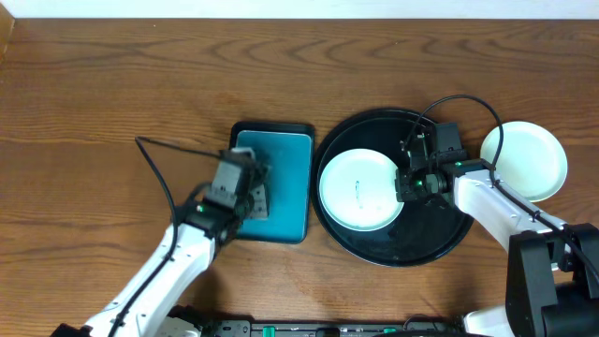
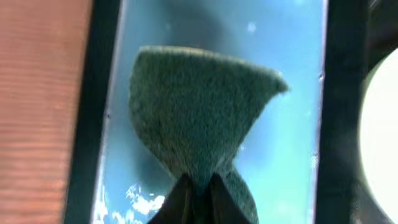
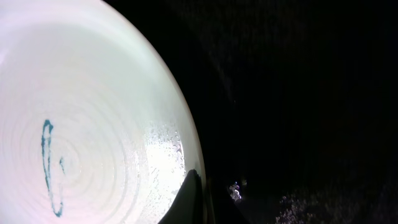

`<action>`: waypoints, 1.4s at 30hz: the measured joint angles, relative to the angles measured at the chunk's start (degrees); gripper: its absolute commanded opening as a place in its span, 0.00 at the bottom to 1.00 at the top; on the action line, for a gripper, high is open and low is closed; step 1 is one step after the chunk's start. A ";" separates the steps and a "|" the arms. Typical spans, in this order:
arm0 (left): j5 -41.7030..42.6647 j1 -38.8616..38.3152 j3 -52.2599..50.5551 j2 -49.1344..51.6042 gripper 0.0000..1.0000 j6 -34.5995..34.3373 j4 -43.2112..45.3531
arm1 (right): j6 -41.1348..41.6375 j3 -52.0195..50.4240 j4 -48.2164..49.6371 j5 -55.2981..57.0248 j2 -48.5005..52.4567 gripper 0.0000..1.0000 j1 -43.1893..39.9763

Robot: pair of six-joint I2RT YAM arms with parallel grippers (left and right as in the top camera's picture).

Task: Clean dirty plates on tray and stack at the side
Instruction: 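Scrub the centered white plate with the sponge in the left gripper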

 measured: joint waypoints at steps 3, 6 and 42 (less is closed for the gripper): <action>-0.02 0.00 7.87 1.42 0.06 0.02 -6.64 | -0.13 0.00 0.02 0.00 0.00 0.01 0.00; 1.18 -0.22 14.25 3.76 0.07 0.07 -9.92 | -0.24 0.00 0.00 0.02 0.00 0.01 0.00; 11.32 -23.26 25.27 36.28 0.07 0.04 12.20 | -0.42 0.00 0.11 0.04 0.00 0.01 0.00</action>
